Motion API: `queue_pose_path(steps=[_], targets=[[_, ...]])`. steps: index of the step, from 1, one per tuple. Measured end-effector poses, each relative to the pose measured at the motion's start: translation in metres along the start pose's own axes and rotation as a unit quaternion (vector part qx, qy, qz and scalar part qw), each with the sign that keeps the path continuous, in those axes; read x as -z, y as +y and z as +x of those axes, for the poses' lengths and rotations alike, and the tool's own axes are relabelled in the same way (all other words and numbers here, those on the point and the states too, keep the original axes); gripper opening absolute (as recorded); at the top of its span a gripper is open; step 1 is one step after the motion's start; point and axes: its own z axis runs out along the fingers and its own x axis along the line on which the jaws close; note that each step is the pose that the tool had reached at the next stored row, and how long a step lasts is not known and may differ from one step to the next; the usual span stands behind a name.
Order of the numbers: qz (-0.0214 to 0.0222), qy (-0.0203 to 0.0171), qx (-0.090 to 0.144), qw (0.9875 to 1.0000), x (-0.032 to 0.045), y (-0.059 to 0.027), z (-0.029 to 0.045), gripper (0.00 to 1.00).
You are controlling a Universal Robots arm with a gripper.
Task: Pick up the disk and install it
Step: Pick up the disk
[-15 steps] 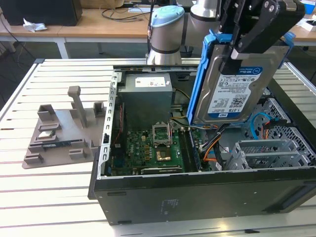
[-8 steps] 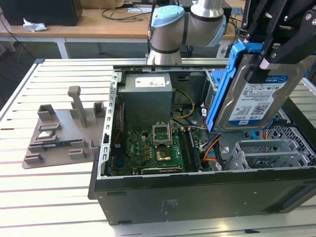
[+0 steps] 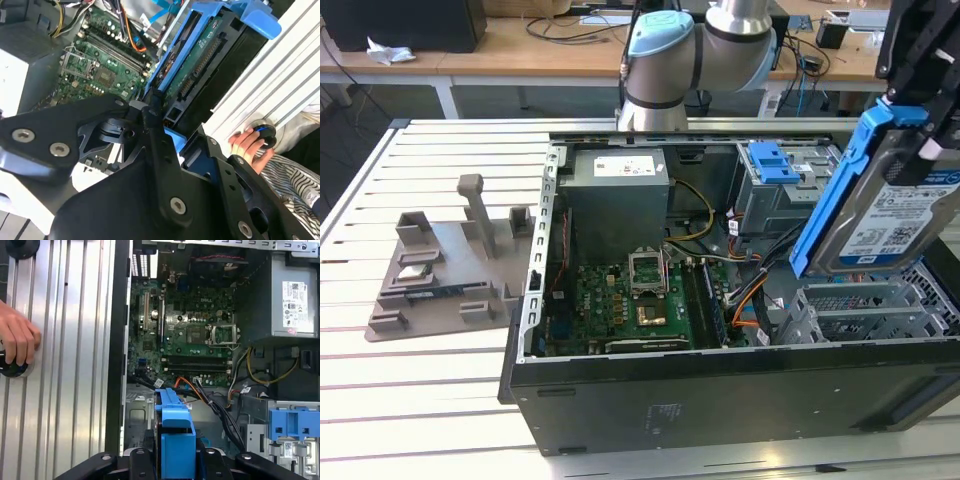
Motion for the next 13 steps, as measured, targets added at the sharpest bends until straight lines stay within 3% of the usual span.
queue_pose_path(steps=[2,4,13], targets=[[0.0,0.0061,-0.017,0.9998,-0.0053,-0.0054,0.0004,0.37],[-0.0006,0.0062,-0.02,0.9998,-0.0136,-0.0265,0.0013,0.37],[-0.0007,0.0061,-0.02,0.9998,-0.015,-0.0236,0.0011,0.37]])
